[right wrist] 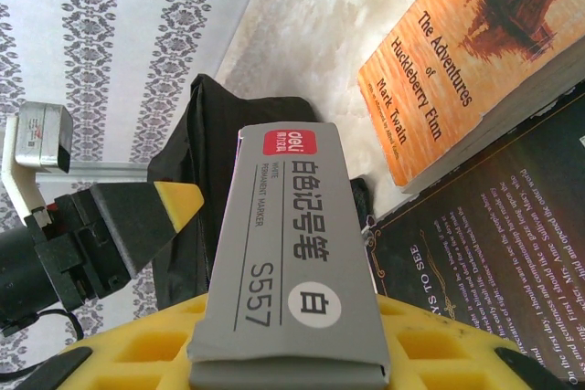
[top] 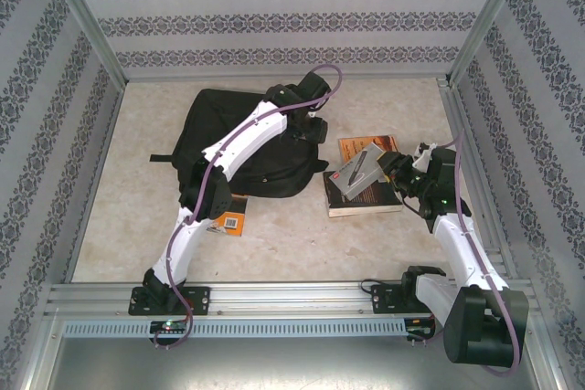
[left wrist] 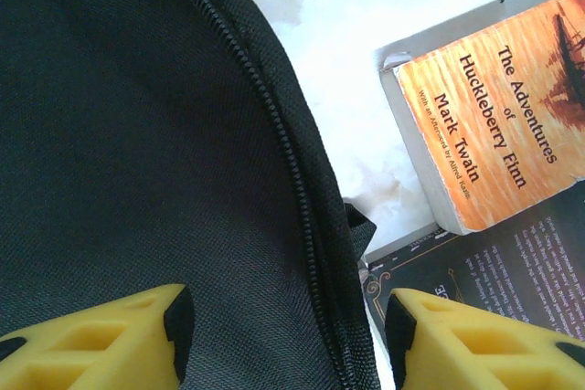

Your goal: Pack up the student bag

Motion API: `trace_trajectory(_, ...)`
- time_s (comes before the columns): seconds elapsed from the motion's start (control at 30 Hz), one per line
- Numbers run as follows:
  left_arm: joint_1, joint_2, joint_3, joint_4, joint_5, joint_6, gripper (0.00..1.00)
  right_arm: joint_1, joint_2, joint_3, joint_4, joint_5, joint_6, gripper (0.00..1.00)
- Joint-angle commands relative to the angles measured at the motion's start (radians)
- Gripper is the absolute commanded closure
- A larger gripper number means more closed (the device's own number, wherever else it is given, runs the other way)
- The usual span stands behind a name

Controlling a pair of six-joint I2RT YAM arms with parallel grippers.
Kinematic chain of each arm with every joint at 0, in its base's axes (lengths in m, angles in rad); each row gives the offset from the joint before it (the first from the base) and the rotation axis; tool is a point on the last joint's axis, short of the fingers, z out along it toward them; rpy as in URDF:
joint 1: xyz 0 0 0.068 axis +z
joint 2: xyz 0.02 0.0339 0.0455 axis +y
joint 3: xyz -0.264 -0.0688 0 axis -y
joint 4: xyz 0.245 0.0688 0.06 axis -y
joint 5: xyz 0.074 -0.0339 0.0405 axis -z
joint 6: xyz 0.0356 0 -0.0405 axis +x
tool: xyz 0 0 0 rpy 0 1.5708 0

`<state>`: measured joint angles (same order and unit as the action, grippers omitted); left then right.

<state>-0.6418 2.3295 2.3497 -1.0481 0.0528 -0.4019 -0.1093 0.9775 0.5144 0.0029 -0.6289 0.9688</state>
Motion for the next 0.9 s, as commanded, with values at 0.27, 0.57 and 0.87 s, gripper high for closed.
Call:
trace_trajectory(0.27,0.010,0.043,0.012,0.030,0.039,-0.015,0.50,-0.001,-0.003,-0.008,0.034,-0.019,-0.010,0.65)
trace_trajectory(0.57,0.021,0.046,0.014,0.022,0.033,-0.016,0.57,-0.001,-0.008,-0.013,0.032,-0.017,-0.012,0.66)
trace_trajectory(0.87,0.027,0.003,0.013,0.031,0.047,-0.005,0.70,0.003,-0.005,-0.013,0.037,-0.012,-0.014,0.67)
